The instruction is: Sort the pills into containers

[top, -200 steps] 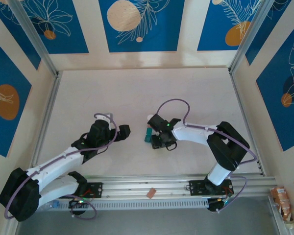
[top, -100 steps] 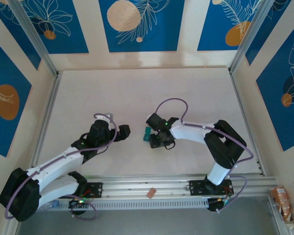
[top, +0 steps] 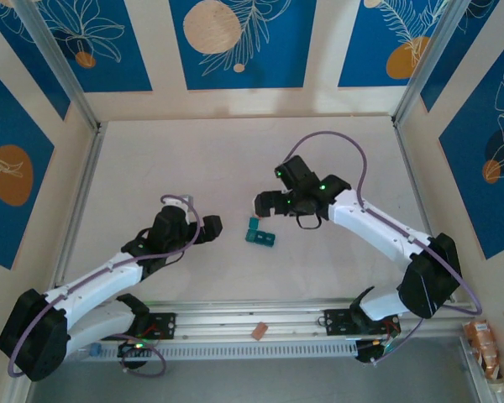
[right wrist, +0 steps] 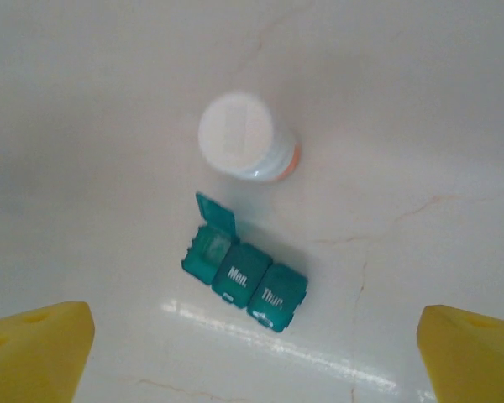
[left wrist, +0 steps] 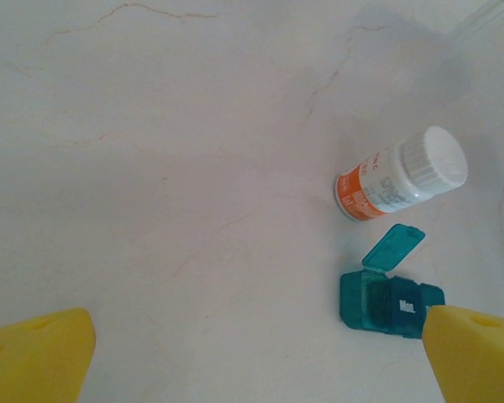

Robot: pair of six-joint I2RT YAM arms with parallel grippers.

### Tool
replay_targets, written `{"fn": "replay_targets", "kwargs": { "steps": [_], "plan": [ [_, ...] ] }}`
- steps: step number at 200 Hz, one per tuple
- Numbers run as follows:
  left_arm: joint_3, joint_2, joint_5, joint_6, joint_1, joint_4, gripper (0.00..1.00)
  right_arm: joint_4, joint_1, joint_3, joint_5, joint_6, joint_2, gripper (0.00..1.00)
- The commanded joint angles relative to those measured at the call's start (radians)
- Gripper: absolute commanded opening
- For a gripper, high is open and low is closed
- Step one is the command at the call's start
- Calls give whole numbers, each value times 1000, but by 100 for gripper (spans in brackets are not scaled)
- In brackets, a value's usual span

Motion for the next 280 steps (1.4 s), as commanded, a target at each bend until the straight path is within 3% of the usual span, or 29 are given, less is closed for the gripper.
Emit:
{"fn": "replay_targets", "kwargs": {
  "steps": [1,25,56,71,111,205,253,280],
  "plan": [
    [45,-12,-8,44,21,-52,100,-39,-43,58,-20,-9,13,99],
    [81,-5,-12,79,33,-85,100,-52,-93,126,-129,-38,74,100],
    [140,32,-4,136,58,-130,100,-114,-94,240,-184,-82,214,80],
    [163,50,5,155,66,-142,100,-148,-88,293,-175,-84,282,77],
    [195,105,48,181,94,-137,100,-229,-48,412,-60,-99,420,83],
    [179,146,114,187,133,-101,100,-282,6,533,-28,-112,626,83],
    [176,154,136,184,143,-81,100,-273,5,527,-29,-113,658,75],
    [180,162,146,182,146,-72,100,-275,0,535,-43,-116,682,64]
  ]
}}
